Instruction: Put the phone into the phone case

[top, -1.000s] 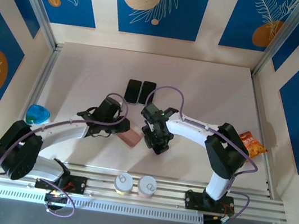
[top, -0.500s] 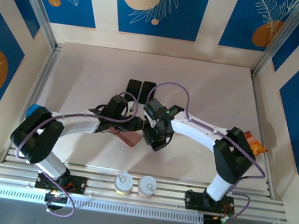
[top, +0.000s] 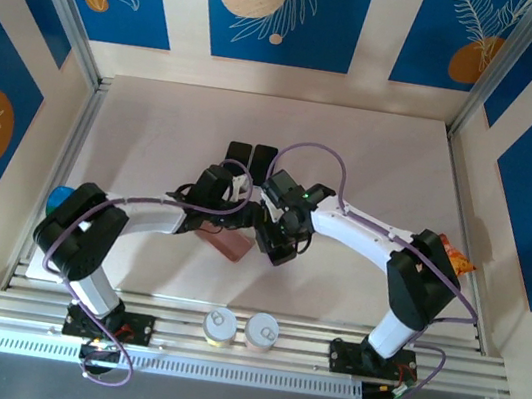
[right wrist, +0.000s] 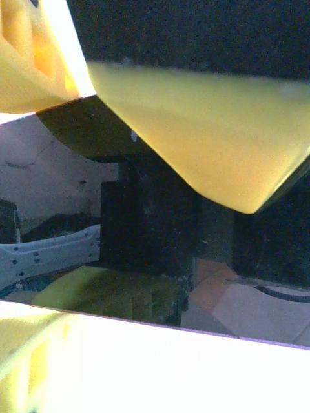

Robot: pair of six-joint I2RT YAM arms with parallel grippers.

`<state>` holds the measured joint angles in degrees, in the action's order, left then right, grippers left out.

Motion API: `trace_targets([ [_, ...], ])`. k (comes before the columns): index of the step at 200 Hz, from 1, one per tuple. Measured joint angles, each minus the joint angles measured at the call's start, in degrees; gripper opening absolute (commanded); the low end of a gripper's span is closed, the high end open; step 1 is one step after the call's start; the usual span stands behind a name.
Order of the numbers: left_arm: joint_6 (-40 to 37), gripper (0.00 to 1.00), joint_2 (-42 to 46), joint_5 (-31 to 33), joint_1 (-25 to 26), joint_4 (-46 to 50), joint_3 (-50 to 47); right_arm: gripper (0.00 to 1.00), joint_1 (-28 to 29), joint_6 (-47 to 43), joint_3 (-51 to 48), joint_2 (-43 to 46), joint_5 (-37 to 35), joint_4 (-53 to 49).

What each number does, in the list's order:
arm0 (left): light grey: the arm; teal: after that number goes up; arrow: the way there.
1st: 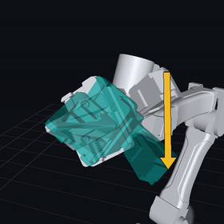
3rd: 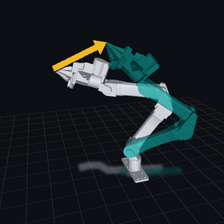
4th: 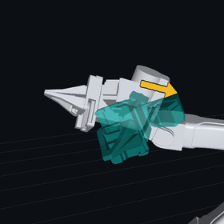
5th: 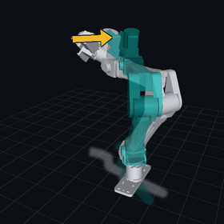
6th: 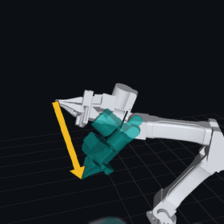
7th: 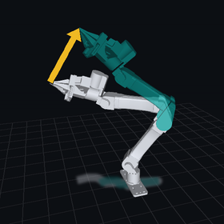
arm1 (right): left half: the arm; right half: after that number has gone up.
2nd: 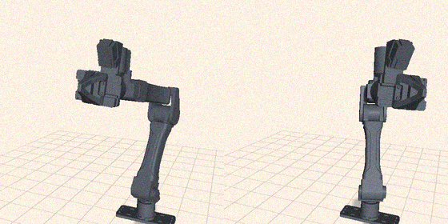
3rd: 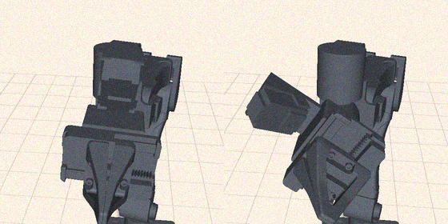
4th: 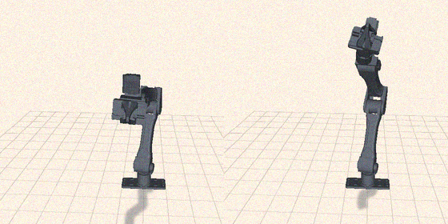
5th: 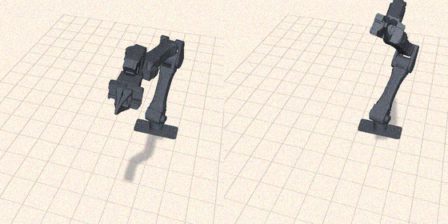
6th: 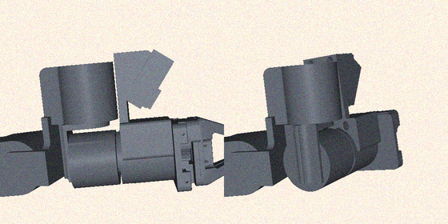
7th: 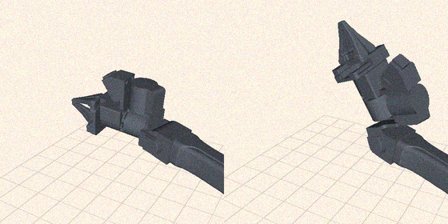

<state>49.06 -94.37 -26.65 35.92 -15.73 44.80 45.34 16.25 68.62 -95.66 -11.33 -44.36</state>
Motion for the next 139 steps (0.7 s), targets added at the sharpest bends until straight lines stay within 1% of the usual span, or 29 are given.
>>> trace_targets([
  [22, 0.72, 0.35, -0.39, -0.42, 0.02, -1.68, 0.0, 0.5, -0.46, 0.39, 0.07, 0.35, 0.48, 0.09],
  [43, 1.6, 0.31, -0.44, -0.76, 0.17, -2.56, 0.02, 0.5, -0.66, 0.7, 0.07, 0.61, 0.85, 0.07],
  [52, 1.64, 0.28, -0.46, -0.81, 0.22, -2.73, 0.04, 0.5, -0.66, 0.81, 0.07, 0.61, 0.85, -0.02],
  [75, 2.27, 0.15, -0.48, -1.4, 0.22, -3.72, 0.07, 0.5, -0.96, 0.98, 0.07, 0.61, 0.94, -0.26],
  [92, 2.4, 0.0, -0.48, -2.43, 0.22, -4.98, 0.24, 0.5, -1.31, 0.96, 0.07, 0.61, 1.38, -0.46],
  [98, 2.29, 0.0, -0.59, -1.31, 0.46, -5.03, 0.42, 0.49, -1.4, 1.09, 0.22, 0.76, 2.25, -0.26],
  [130, 2.8, 0.0, -1.75, -1.2, 0.85, -4.26, 0.46, 0.49, -1.14, 1.42, 1.07, 2.19, 2.56, 0.74],
  [139, 2.93, 0.0, -1.77, -1.18, 0.87, -4.24, 0.46, 0.55, -1.25, 1.44, 1.07, 2.62, 2.58, 0.79],
])
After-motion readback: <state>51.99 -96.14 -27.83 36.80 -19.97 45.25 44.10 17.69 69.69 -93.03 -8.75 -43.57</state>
